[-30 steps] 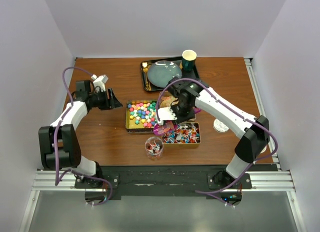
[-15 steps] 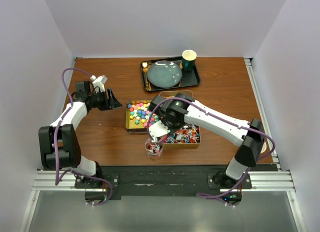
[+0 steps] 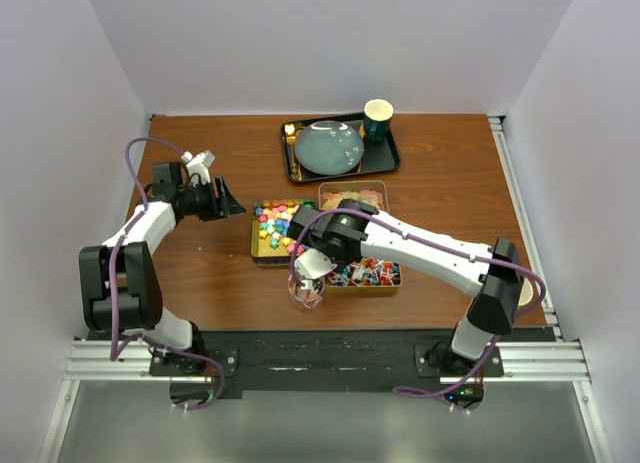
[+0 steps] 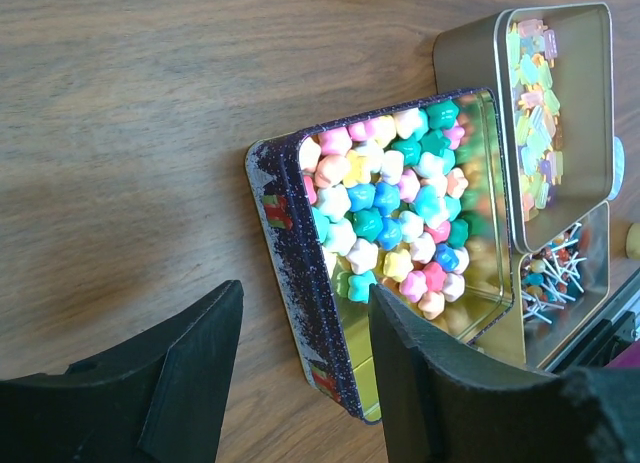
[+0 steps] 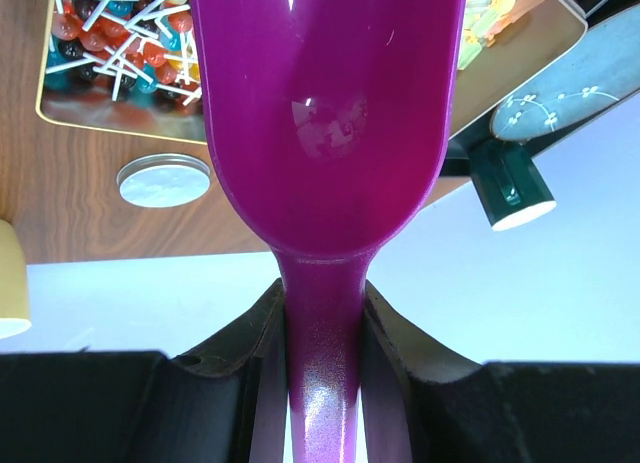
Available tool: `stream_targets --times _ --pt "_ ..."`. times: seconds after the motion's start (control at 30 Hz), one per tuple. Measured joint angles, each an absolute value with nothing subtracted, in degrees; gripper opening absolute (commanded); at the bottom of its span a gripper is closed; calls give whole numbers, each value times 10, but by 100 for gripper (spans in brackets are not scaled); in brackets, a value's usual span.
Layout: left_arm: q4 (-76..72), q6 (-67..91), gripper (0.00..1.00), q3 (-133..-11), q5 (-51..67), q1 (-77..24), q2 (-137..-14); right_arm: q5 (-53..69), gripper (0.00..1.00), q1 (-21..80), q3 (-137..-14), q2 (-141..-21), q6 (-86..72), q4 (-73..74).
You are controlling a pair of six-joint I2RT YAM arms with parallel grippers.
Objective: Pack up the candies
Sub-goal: Place the fake candies in the packing bottle.
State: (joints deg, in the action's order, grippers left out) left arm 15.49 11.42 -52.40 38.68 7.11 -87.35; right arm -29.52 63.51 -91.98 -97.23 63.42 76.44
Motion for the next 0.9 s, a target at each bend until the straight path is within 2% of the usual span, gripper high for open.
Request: stream_targets --times 0.13,0.2,0.23,0.27,0.43,0.67,0.77,0.9 --pt "154 114 52 -524 390 71 -874 -305 0 641 -918 -972 634 764" --pt "154 115 34 -524 395 71 -874 -305 0 641 -920 -971 633 766" --pt "153 118 21 -524 400 71 -874 -302 0 641 -926 -971 630 768" --pt "152 123 0 -524 407 71 -874 -297 0 638 -936 -971 627 769" --pt "96 164 0 -511 490 72 -855 -223 0 597 -1039 -972 586 768" --pt "-319 497 0 -354 675 57 -806 -134 0 507 -1061 -1009 516 768" --pt "-417 580 0 -347 710 38 -806 -111 0 508 -1063 -1048 495 770" --pt "-449 607 0 -349 730 23 -806 -82 0 511 -1107 -1103 476 778"
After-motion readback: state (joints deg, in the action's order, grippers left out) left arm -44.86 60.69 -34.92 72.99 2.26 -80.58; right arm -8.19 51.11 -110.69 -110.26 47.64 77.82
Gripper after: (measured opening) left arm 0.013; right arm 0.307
